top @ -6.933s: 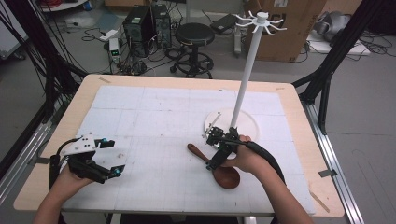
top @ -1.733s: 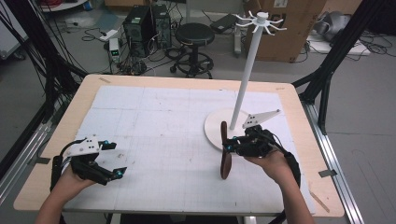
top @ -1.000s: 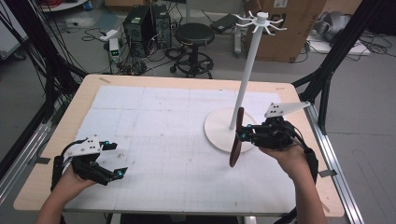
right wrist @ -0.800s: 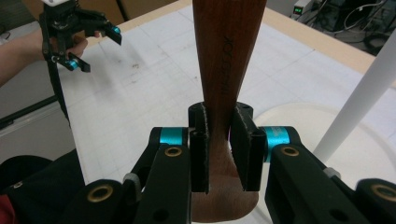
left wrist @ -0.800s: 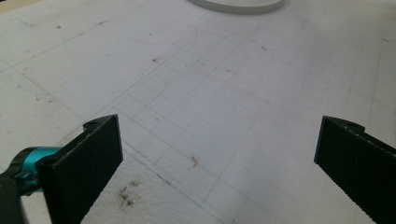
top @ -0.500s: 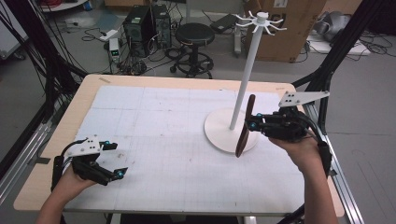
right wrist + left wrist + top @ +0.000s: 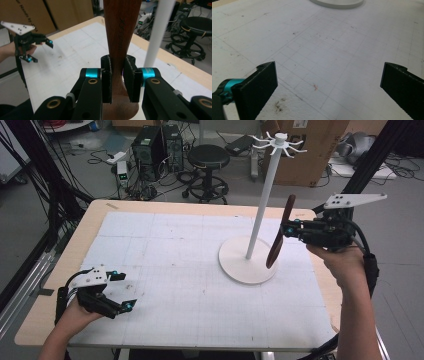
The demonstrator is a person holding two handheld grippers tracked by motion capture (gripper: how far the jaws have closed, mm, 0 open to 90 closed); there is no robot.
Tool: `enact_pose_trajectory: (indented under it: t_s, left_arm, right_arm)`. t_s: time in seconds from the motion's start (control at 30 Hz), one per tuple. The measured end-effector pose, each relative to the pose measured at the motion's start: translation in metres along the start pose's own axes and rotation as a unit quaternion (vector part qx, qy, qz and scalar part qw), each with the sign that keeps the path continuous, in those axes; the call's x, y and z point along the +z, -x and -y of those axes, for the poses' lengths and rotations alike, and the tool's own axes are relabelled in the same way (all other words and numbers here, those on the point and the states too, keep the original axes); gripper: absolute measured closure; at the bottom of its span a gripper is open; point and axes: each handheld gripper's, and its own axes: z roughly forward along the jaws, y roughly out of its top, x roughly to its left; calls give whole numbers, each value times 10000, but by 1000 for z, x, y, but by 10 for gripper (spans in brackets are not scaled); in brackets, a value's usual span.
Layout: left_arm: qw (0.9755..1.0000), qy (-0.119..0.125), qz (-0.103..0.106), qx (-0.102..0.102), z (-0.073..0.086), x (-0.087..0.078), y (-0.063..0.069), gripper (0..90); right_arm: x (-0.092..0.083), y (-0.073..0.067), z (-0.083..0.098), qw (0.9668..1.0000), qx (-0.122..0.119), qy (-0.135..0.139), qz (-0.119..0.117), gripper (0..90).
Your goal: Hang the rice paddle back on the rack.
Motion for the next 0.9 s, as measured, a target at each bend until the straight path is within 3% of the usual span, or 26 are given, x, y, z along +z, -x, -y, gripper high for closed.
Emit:
enact_pose_trajectory:
  t_s: [0.73,0.9]
  left_arm:
    - [10000,67,30,0,-2,-1,1,17]
    - [10000,80,34,22,-2,-1,1,17]
  right_arm:
    - [-18,15,-47,9991,102,125,401,780]
    - [-19,14,-58,9992,100,133,368,780]
